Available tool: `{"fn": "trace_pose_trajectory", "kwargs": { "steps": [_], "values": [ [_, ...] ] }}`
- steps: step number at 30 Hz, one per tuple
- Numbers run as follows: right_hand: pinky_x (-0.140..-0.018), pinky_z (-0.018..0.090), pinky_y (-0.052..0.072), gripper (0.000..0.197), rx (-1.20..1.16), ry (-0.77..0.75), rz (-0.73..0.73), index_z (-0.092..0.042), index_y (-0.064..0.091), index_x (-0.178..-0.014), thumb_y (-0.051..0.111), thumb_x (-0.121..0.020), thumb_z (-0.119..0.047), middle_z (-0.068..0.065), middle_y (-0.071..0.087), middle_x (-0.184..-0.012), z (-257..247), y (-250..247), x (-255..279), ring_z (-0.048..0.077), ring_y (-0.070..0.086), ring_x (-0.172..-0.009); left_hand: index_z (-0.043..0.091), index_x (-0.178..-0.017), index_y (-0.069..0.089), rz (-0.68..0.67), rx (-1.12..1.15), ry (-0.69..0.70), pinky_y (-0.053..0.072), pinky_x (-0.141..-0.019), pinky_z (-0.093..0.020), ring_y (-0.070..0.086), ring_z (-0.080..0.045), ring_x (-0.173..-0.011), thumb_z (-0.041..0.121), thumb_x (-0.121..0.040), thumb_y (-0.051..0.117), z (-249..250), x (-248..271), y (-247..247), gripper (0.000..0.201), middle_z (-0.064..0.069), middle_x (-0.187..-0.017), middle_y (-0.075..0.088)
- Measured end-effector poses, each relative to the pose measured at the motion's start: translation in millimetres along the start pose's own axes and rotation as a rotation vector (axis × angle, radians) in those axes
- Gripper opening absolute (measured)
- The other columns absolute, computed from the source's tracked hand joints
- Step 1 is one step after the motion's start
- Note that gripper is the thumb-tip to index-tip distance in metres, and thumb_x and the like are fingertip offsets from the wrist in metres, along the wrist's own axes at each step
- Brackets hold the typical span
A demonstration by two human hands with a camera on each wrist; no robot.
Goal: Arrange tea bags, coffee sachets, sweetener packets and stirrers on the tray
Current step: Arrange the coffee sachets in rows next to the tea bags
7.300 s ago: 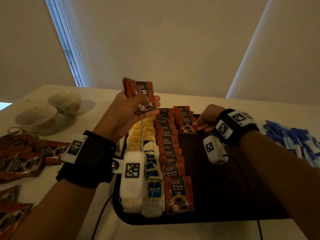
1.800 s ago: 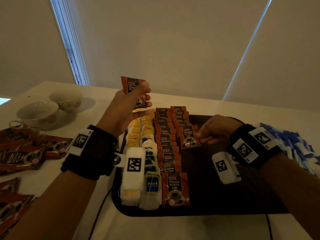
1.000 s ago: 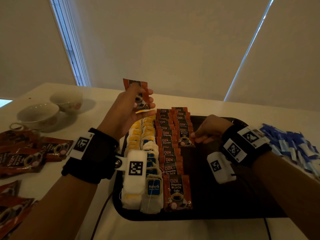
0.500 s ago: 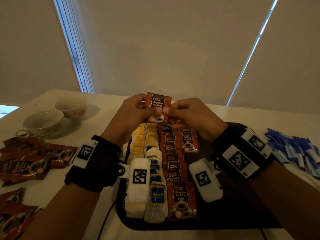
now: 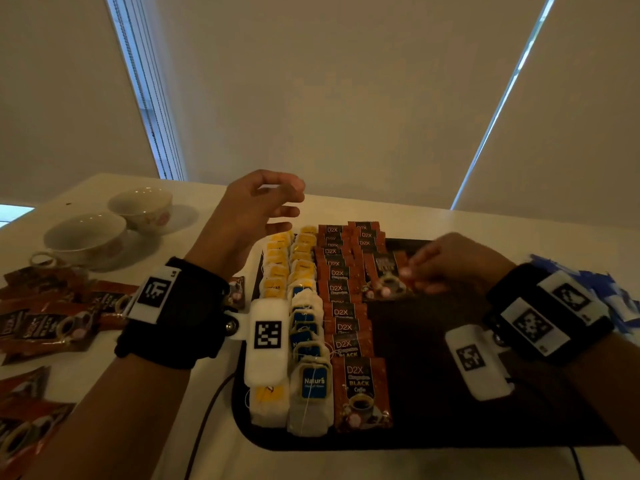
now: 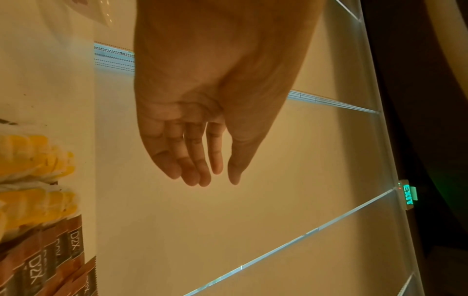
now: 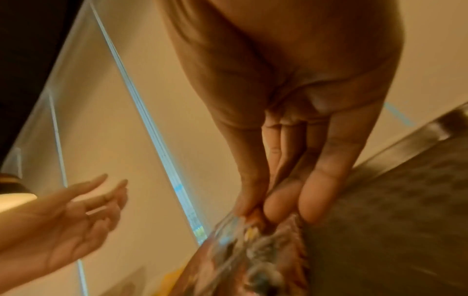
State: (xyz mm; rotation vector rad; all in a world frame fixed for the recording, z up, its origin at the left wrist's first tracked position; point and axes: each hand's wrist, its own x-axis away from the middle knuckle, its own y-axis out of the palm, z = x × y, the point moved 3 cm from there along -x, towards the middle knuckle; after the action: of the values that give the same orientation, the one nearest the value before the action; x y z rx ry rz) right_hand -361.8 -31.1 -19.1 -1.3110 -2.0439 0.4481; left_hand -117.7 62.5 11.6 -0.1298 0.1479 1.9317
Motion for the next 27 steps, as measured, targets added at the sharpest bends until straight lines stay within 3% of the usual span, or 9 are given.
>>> {"fn": "trace_pose_trajectory", "kwargs": {
  "steps": [4,10,15,27],
  "values": [
    [-0.057,0.020,0.047,0.004,0.119,0.125,-0.091,-0.008,0.063,-0.082,0.067,-0.081,-0.009,0.004,0.065,-0.079,12.3,4.8,-6.8,0.012,0.060,-0.071,0.019,-0.098,0.064,-0.007,-0.003,-0.011,0.054,-0.073,-0.026,0.064,-0.014,-0.083,0.019,-0.089,0.062,-0.5,0.8,1.4,0.009,-0.004,-0.100,0.069],
    [-0.057,0.020,0.049,0.006,0.151,0.178,-0.124,-0.008,0.061,-0.083,0.066,-0.082,-0.007,0.005,0.065,-0.078,10.7,12.5,-14.2,0.012,0.061,-0.069,0.018,-0.101,0.064,-0.017,-0.024,-0.009,0.054,-0.072,-0.026,0.064,-0.014,-0.083,0.021,-0.088,0.063,0.5,1.6,2.2,0.014,-0.004,-0.101,0.069],
    [-0.052,0.017,0.050,0.007,0.148,0.159,-0.138,-0.009,0.060,-0.081,0.067,-0.082,-0.008,0.002,0.066,-0.076,5.9,16.1,-16.6,0.009,0.062,-0.068,0.013,-0.109,0.063,-0.014,-0.037,-0.008,0.054,-0.072,-0.025,0.064,-0.015,-0.085,0.023,-0.087,0.063,-0.2,0.3,2.3,0.024,-0.005,-0.102,0.069],
    [-0.058,0.021,0.049,0.008,0.184,0.139,-0.114,-0.010,0.061,-0.080,0.069,-0.081,-0.009,0.002,0.066,-0.076,5.1,21.3,-24.2,0.010,0.062,-0.070,0.013,-0.111,0.062,-0.021,-0.060,-0.012,0.053,-0.073,-0.027,0.064,-0.016,-0.086,0.023,-0.088,0.063,-2.8,-0.9,2.1,0.026,-0.005,-0.102,0.068]
  ]
}}
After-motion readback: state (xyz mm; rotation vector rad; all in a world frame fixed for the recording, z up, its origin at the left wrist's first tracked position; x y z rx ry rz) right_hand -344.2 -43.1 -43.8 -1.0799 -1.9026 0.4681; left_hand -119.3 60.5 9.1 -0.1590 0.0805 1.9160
